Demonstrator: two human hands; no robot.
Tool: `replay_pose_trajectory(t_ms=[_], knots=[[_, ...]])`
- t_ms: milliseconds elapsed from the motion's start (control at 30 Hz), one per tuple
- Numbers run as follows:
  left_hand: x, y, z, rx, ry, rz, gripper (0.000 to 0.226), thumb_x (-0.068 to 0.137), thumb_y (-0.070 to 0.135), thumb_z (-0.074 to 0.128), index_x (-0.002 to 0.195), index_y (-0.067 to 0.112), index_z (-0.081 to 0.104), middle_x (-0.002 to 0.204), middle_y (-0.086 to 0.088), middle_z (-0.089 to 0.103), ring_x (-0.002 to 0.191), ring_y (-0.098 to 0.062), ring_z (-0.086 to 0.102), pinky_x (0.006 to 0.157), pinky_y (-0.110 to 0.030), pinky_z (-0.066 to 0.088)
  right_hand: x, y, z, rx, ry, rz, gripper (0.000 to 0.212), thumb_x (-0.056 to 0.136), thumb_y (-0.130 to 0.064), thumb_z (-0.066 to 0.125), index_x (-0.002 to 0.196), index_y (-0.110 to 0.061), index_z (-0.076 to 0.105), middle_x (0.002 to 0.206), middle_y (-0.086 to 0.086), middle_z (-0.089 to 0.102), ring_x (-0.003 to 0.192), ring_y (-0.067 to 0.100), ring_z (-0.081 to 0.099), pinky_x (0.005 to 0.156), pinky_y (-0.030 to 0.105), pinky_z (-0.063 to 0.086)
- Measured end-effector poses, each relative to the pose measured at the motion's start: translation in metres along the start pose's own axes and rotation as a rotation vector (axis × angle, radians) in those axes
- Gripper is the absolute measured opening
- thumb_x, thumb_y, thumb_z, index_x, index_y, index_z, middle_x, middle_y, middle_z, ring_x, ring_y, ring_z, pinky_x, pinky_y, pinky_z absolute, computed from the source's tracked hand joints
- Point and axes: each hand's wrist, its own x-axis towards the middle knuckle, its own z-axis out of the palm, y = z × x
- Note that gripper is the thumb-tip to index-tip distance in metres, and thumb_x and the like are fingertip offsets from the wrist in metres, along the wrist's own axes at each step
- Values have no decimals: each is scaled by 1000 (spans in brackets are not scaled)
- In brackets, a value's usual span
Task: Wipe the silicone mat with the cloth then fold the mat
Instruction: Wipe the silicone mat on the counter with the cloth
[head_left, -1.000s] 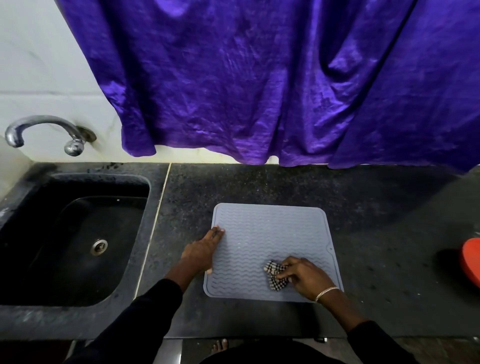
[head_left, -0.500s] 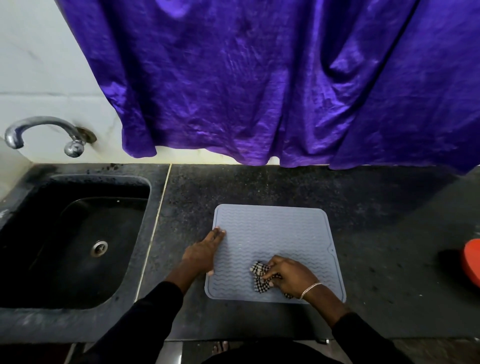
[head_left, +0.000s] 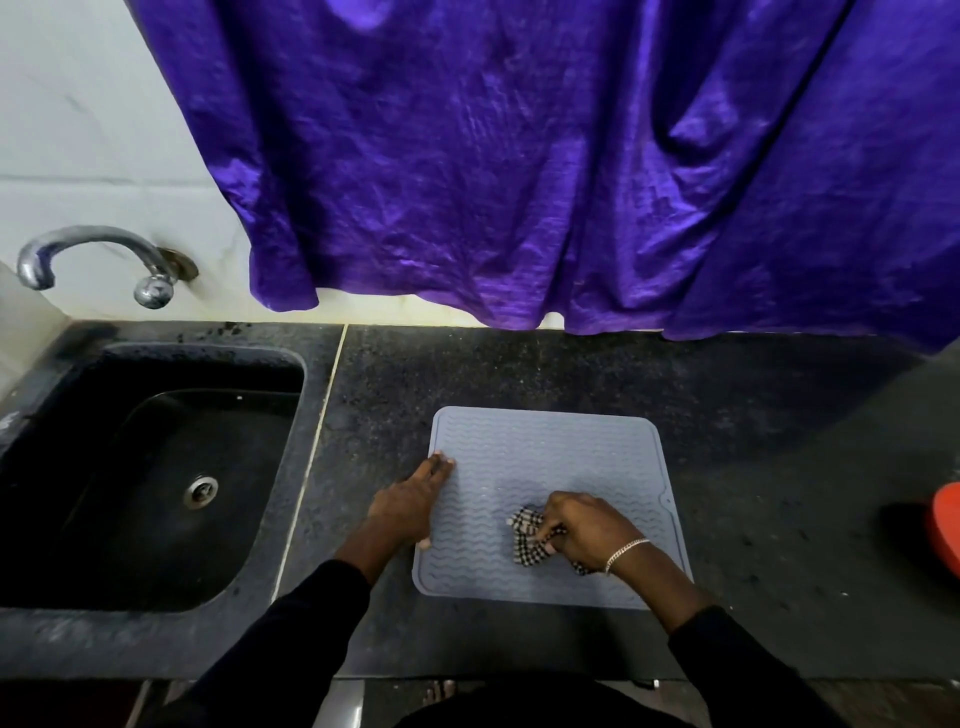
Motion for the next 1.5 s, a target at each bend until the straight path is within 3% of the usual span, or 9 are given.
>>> replay_pose_trajectory(t_ms=[167,367,600,733,833,1000,1167,1500], knots=[[-2,-1,-3,2,-6,8,115,80,18,74,160,37,-7,169,12,-14,145,-34,39,110,-52,44,12,-23,22,7,-40,-92,33,88,-19,70,119,-32,75,123,-3,65,119,17,58,95,21,41],[-1,-2,-2,7,-5,15,124,74,13,79,161,33,-7,169,9,-14,142,-33,43,108,-49,47,-3,2,20,-37,-65,-69,37,91,-14,65,122,-31,74,126,-1,64,118,18,60,96,23,43],[0,-2,-2,0,-20,12,115,80,16,73,160,34,-8,168,9,-15,145,-33,38,112,-51,43,4,-9,5,-84,-26,-17,18,90,-25,68,102,-38,72,126,-3,63,118,19,60,83,23,42],[-1,-2,-3,1,-21,19,113,83,18,71,160,35,-9,168,8,-16,146,-32,38,111,-51,43,22,-39,12,-68,7,-118,31,92,-24,67,121,-32,71,128,-2,61,120,21,58,94,27,45],[-3,-1,-2,4,-20,11,115,82,16,72,160,35,-10,168,10,-17,145,-32,39,110,-50,44,25,-48,26,-100,9,-169,36,92,-24,67,127,-32,68,129,-2,60,121,21,56,93,28,45],[-5,2,0,-19,-18,5,117,81,18,73,159,35,-12,167,11,-21,143,-34,41,107,-54,46,6,-22,30,-91,-1,-150,35,96,-21,60,127,-35,69,131,-2,60,122,19,56,96,26,44],[-7,3,1,-46,2,3,108,85,16,65,160,36,-11,167,13,-21,143,-34,42,105,-52,48,5,-8,11,-175,-89,-96,38,90,-20,65,124,-35,70,130,-3,60,123,19,57,93,26,46],[-6,1,1,-28,11,9,112,83,18,72,160,34,-8,167,13,-19,141,-32,45,107,-49,47,37,-68,16,-125,-71,-209,38,91,-19,65,124,-35,71,119,1,61,117,25,58,92,33,48]])
